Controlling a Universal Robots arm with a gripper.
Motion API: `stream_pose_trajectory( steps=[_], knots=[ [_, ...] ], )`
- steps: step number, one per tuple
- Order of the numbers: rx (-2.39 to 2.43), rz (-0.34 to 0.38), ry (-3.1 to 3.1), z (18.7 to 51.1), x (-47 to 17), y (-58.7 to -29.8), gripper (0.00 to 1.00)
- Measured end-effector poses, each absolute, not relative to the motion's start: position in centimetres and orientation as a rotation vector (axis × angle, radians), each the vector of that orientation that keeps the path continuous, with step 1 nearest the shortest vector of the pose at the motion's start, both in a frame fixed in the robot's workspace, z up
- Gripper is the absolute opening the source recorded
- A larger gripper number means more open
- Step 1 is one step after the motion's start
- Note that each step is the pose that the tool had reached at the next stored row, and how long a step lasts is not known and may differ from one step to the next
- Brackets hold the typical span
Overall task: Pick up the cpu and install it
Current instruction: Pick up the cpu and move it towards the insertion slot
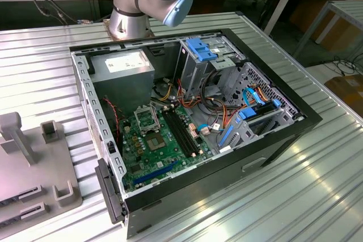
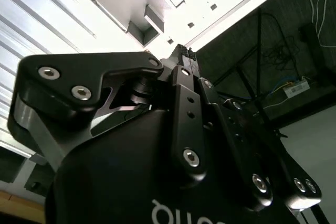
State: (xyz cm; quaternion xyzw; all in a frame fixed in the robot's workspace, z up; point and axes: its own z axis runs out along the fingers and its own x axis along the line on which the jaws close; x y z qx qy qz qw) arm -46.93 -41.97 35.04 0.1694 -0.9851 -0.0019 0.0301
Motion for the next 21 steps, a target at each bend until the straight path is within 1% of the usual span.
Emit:
stream_pose_trajectory(
  steps=[7, 8, 14, 15, 20, 21],
  knots=[
    [0.465, -0.006, -3.053, 34.7, -46.9, -42.0, 0.11],
    [0.445, -0.006, -3.056, 34.6, -46.9, -42.0, 0.17],
    [0.306, -0.010, -3.073, 34.2, -46.9, -42.0, 0.18],
    [0.284, -0.011, -3.076, 34.1, -46.9, -42.0, 0.25],
    [0.178, -0.013, -3.085, 33.6, -46.9, -42.0, 0.25],
    [0.167, -0.013, -3.086, 33.5, -46.9, -42.0, 0.31]
  ],
)
